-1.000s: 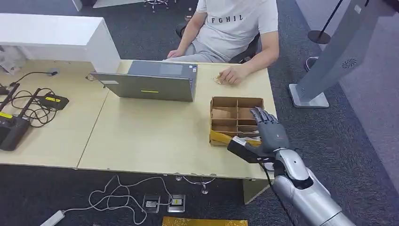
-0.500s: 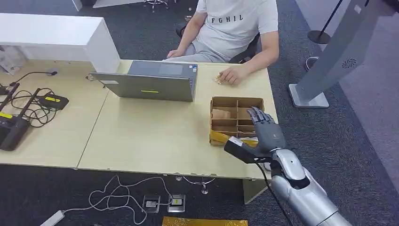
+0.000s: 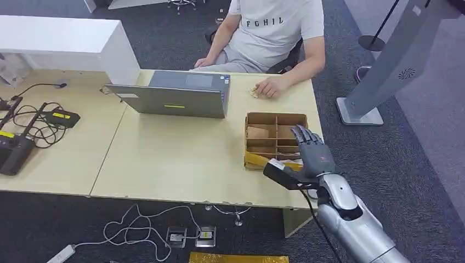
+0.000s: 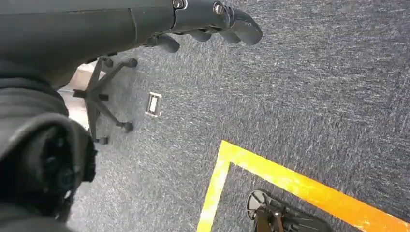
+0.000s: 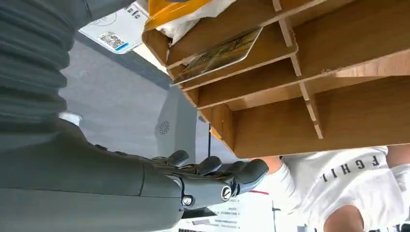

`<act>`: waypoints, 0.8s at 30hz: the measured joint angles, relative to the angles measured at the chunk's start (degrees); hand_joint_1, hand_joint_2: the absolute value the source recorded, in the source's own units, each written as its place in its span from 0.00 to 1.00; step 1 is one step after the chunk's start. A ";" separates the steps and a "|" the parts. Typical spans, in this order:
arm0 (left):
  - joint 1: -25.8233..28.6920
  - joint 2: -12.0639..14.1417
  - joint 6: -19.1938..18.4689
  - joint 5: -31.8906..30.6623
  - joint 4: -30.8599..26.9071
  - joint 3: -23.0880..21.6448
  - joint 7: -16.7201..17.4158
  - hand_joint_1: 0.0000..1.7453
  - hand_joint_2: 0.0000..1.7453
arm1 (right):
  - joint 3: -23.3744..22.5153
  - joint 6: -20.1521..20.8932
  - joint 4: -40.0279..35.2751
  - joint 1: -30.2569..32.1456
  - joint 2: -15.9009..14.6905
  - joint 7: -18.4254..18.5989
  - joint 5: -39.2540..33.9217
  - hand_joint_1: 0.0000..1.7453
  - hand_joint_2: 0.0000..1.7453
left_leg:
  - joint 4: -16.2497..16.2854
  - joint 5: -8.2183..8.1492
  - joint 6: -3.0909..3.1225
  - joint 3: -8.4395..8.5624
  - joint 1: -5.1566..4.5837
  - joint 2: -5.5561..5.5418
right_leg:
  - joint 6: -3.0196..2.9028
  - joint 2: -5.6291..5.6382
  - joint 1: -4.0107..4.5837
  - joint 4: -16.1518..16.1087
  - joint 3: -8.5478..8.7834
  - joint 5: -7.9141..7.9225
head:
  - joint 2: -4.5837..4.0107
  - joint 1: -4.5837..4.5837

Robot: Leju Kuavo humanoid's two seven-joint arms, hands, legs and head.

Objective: Pass the card to the sensor for recognition and then transmit it.

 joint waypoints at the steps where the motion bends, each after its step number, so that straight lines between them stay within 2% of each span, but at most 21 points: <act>1: 0.00 0.00 -0.02 -0.02 0.00 -0.02 0.00 0.00 0.00 | 0.00 0.07 0.11 0.01 0.04 0.00 0.11 0.00 1.00 | 0.00 0.00 0.00 0.00 0.00 0.00 | 0.00 0.00 0.00 0.00 0.00 0.00 | 0.00 0.00; 17: -0.02 0.00 -0.02 -0.02 0.00 -0.31 -0.09 0.00 0.00 | 0.00 -0.39 1.95 -0.21 1.99 -1.36 0.50 0.00 1.00 | 0.00 0.00 0.00 -0.01 0.00 0.00 | 0.00 -0.01 0.01 0.00 0.00 0.00 | 0.00 0.00; 24: -0.03 0.00 -0.07 -0.02 0.00 -0.35 -0.15 0.00 0.00 | 0.00 -1.53 3.30 -0.54 2.38 -1.53 2.91 0.00 1.00 | 0.00 0.00 0.00 -0.01 0.00 0.00 | 0.00 -0.01 0.01 0.00 0.00 0.00 | 0.00 -0.02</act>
